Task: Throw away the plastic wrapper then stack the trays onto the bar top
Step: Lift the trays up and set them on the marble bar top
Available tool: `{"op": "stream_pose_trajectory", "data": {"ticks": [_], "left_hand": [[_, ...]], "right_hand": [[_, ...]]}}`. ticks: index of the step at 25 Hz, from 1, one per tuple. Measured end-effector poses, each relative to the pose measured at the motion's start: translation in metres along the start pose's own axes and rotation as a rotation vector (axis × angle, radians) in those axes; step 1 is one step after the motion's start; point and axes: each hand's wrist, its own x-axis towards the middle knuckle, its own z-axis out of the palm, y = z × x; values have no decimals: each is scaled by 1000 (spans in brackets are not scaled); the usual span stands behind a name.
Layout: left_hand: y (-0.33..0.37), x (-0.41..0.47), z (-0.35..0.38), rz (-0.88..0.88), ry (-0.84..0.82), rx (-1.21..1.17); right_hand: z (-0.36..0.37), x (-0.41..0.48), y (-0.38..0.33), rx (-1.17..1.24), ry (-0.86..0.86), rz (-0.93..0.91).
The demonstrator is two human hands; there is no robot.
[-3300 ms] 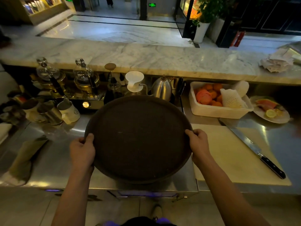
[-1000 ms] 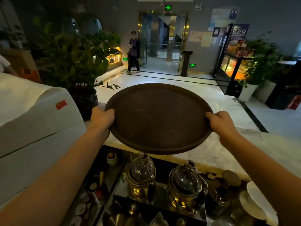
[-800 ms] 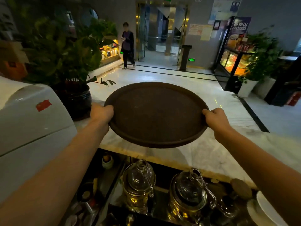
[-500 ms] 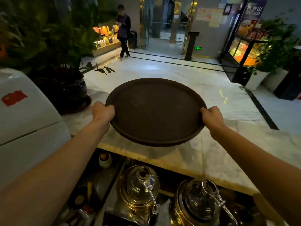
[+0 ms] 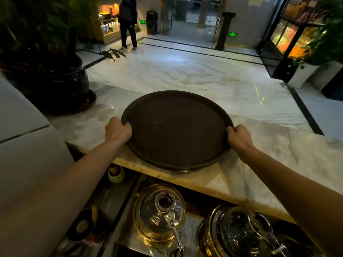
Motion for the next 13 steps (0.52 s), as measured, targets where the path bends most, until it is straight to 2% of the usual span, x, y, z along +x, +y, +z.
{"op": "stream_pose_trajectory", "data": {"ticks": [9, 13], "left_hand": [[-16, 2, 17, 77, -4, 190], [-22, 4, 18, 73, 1, 232]], "right_hand": [[17, -2, 12, -161, -6, -24], [16, -6, 10, -334, -3, -76]]}}
